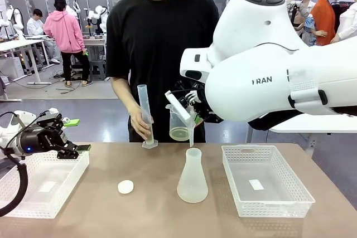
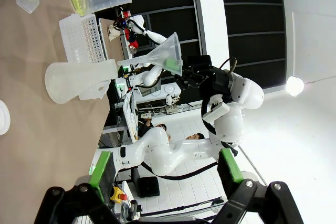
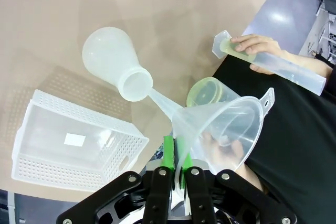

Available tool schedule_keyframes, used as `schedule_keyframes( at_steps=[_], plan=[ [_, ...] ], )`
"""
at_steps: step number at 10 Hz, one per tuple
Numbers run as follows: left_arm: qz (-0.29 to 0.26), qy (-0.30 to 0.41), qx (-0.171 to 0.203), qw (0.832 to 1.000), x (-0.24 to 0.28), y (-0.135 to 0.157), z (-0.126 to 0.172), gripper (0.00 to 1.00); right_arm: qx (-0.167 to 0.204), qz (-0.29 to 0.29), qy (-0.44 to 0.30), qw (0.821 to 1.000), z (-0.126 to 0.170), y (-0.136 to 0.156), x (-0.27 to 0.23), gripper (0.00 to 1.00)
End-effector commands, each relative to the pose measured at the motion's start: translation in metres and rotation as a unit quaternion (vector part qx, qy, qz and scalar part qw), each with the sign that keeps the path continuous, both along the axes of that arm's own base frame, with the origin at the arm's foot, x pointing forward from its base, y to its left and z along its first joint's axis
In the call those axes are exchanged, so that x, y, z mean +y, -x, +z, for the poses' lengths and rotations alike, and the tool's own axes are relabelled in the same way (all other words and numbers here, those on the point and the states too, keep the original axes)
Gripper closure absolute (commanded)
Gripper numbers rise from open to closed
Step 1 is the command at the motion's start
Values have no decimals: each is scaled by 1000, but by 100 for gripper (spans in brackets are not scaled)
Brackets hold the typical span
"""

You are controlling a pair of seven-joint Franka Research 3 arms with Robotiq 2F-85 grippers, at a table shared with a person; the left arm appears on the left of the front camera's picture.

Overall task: Prepare the solutions needed for the experiment.
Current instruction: Pick up the Plastic Funnel and insert it into the Big flask.

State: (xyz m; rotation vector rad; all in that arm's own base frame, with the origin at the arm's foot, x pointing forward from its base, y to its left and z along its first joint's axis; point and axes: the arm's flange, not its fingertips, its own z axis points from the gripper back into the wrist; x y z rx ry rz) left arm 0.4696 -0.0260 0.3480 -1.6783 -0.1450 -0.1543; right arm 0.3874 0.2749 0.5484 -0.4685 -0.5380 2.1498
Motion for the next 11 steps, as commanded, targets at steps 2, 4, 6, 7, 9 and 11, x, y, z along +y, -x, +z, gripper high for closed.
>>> schedule_keyframes(
  at_steps=[2, 4, 6, 7, 9, 11],
  plan=[
    [5, 5, -2, 1000, -1, -1, 1, 0, 18, -10, -31, 999, -15, -3, -5, 95],
    [5, 5, -2, 1000, -1, -1, 1, 0, 19, -14, -36, 999, -21, -8, -7, 95],
    [5, 5, -2, 1000, -1, -1, 1, 0, 26, -20, -36, 999, -28, -12, -9, 95],
    [5, 5, -2, 1000, -1, -1, 1, 0, 29, -22, -38, 999, -32, -13, -11, 95],
    [5, 5, -2, 1000, -1, -1, 1, 0, 21, -26, -55, 998, -40, -14, -12, 95],
    [5, 5, -2, 1000, -1, -1, 1, 0, 25, -27, -58, 998, -46, -15, -12, 95]
  ],
)
